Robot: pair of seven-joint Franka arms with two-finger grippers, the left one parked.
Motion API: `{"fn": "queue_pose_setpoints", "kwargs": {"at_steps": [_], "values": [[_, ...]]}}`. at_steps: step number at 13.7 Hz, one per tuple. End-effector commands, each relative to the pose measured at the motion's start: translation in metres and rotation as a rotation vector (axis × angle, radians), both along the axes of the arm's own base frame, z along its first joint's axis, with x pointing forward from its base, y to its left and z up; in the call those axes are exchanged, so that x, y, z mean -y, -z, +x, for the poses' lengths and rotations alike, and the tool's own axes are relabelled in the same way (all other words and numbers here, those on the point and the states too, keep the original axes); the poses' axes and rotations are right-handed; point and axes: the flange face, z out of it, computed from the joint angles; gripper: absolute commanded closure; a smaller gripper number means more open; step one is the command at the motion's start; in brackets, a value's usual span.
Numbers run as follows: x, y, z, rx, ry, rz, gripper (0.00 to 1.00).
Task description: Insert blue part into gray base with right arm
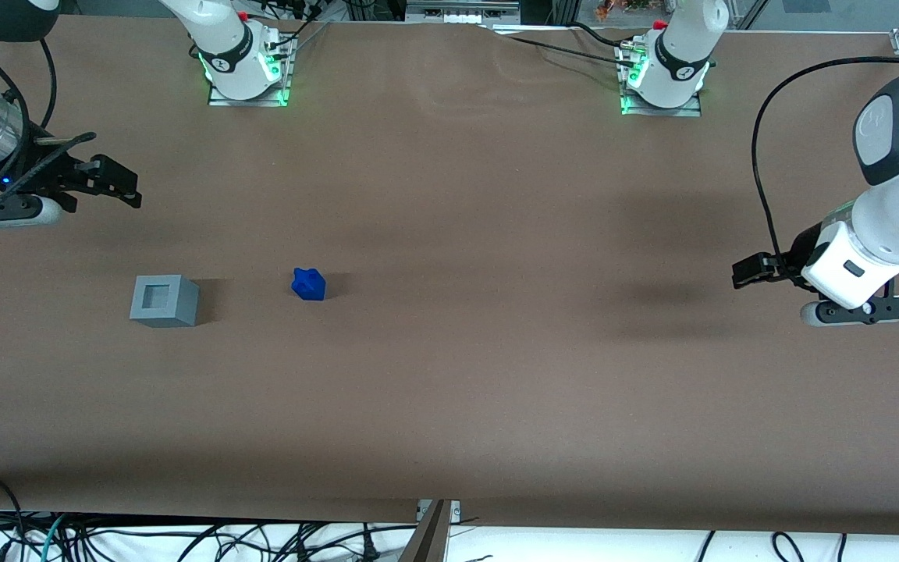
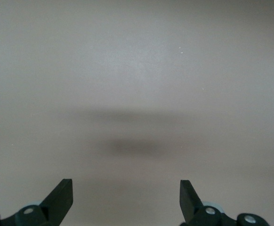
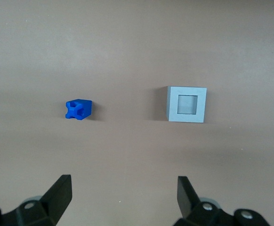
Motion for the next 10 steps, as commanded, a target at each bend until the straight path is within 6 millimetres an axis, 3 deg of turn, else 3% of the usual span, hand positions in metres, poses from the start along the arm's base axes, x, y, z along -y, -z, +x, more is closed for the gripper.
{"fn": "queue_pose_setpoints", "kwargs": {"at_steps": [1, 10], "values": [[0.0006, -0.0001, 0.001, -0.01, -0.014, -0.01, 0.01], [-0.0019, 0.007, 0.0037, -0.019, -0.014, -0.01, 0.01]]}}
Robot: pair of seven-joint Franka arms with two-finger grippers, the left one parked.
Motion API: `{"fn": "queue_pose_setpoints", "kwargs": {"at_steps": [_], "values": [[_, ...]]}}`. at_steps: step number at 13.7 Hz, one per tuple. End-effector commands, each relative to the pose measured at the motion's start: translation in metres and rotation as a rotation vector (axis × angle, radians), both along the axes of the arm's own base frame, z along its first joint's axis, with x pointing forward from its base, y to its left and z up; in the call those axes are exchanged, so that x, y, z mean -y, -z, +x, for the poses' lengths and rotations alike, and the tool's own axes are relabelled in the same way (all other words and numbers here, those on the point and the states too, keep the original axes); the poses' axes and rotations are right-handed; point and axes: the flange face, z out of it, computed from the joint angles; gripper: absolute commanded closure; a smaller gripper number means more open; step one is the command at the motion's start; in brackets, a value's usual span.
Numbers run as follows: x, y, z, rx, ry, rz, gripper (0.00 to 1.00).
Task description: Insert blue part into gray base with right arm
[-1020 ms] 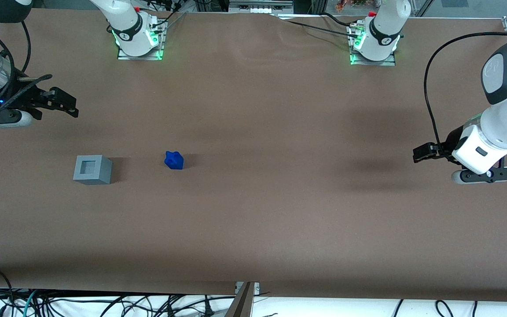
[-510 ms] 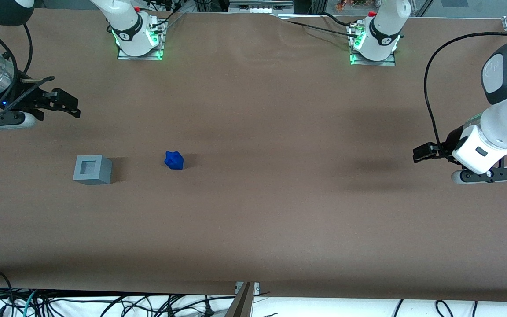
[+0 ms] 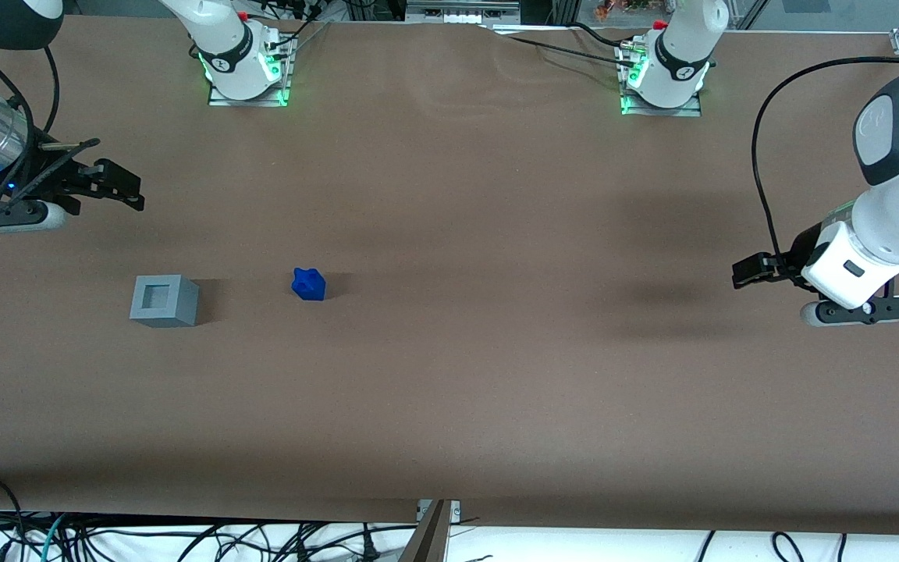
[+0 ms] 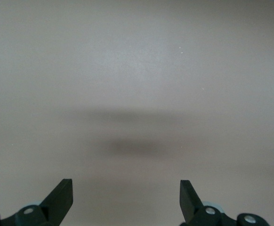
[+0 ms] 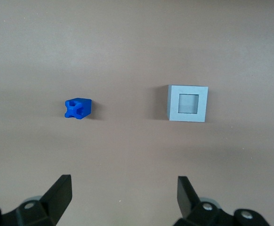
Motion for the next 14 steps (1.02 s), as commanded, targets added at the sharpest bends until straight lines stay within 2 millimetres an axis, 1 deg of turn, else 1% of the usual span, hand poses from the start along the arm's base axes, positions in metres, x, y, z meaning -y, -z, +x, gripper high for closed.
{"fn": "queue_pose_setpoints", "kwargs": {"at_steps": [1, 5, 7, 10, 12, 13, 14], "values": [[-0.001, 0.002, 0.001, -0.009, -0.011, -0.01, 0.01], [-0.005, 0.003, 0.001, -0.009, -0.009, -0.009, 0.01], [-0.013, 0.002, 0.001, -0.001, -0.019, -0.008, 0.01], [-0.022, 0.01, 0.004, 0.006, -0.03, -0.007, 0.01], [-0.025, 0.028, 0.01, 0.008, -0.013, -0.002, 0.01], [-0.033, 0.035, 0.013, 0.011, -0.024, 0.001, 0.01], [-0.036, 0.042, 0.016, 0.008, -0.02, 0.002, 0.01]]}}
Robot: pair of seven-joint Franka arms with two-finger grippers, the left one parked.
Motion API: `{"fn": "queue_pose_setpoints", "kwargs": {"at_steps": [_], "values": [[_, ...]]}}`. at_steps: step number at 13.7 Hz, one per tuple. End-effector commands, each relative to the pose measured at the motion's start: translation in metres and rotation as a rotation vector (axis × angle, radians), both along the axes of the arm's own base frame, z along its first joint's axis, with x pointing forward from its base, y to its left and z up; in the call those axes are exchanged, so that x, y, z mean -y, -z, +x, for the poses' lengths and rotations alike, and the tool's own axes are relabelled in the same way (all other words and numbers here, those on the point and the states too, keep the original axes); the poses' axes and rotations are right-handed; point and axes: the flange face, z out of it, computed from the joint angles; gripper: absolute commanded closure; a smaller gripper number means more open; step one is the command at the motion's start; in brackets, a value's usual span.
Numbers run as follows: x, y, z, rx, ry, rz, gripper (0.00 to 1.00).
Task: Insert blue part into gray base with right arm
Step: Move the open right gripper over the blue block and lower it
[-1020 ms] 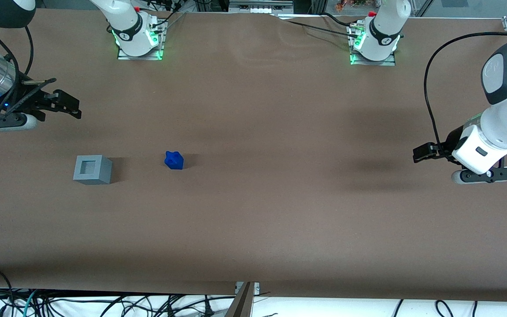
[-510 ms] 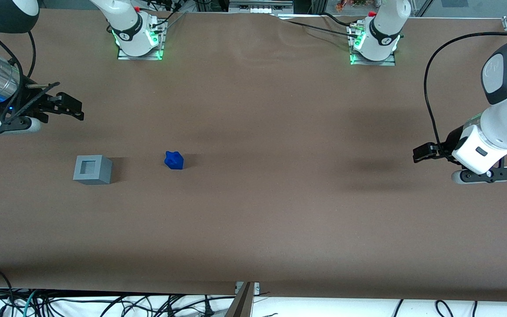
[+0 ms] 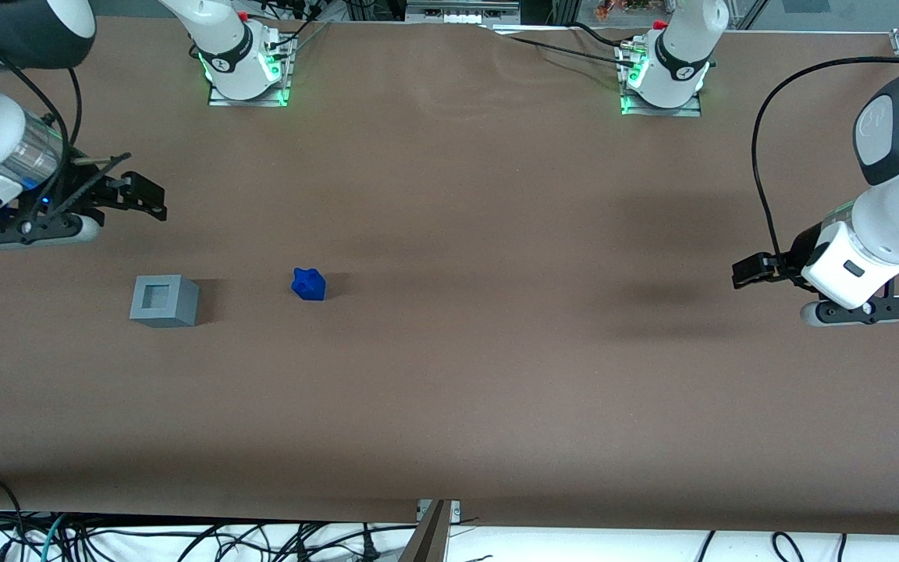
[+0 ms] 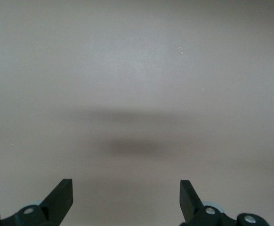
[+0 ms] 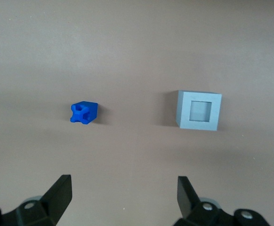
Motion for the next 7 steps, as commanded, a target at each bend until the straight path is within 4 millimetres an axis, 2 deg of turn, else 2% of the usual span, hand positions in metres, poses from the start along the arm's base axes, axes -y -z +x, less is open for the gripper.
{"fn": "queue_pose_setpoints", "kwargs": {"at_steps": [1, 4, 5, 7], "values": [[-0.011, 0.017, 0.007, 0.004, 0.027, -0.003, 0.01], [-0.024, 0.036, 0.016, 0.003, 0.045, 0.009, 0.01], [-0.035, 0.043, 0.018, 0.002, 0.049, 0.01, 0.01], [-0.04, 0.063, 0.022, 0.001, 0.061, 0.01, 0.01]]}}
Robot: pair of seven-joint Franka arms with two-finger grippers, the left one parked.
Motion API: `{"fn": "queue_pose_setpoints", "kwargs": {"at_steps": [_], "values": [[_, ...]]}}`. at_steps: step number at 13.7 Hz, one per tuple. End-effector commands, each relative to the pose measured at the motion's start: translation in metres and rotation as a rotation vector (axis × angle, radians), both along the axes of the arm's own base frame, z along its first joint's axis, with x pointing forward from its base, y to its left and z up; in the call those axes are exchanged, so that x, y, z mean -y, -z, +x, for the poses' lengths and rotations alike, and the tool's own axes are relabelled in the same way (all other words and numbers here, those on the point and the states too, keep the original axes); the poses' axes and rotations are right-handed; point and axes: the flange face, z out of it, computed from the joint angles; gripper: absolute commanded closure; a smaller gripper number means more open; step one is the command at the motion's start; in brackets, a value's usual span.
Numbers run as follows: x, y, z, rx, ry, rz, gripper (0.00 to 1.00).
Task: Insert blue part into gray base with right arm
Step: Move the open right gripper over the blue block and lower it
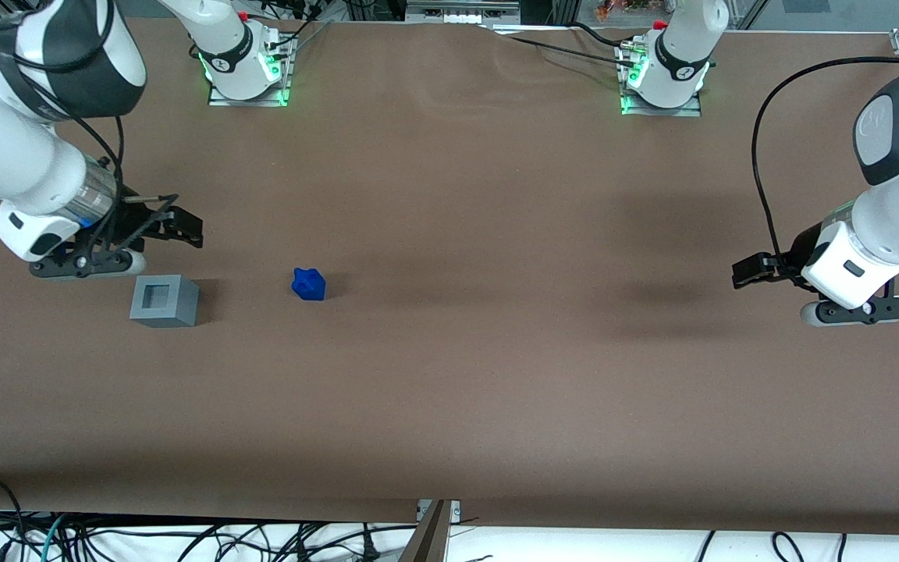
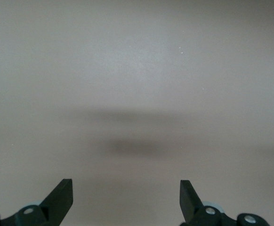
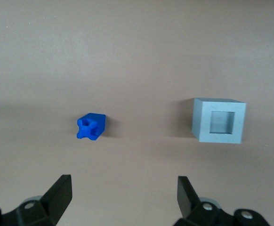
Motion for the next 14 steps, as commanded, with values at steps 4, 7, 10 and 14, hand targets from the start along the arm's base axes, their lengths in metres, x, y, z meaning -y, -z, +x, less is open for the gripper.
{"fn": "queue_pose_setpoints", "kwargs": {"at_steps": [4, 7, 10, 14], "values": [[-0.017, 0.059, -0.003, 0.052, 0.052, 0.003, 0.01], [-0.036, 0.092, -0.012, 0.076, 0.088, 0.005, 0.01], [-0.046, 0.116, -0.008, 0.1, 0.079, 0.017, 0.01], [-0.077, 0.147, -0.009, 0.094, 0.024, 0.011, 0.01]]}}
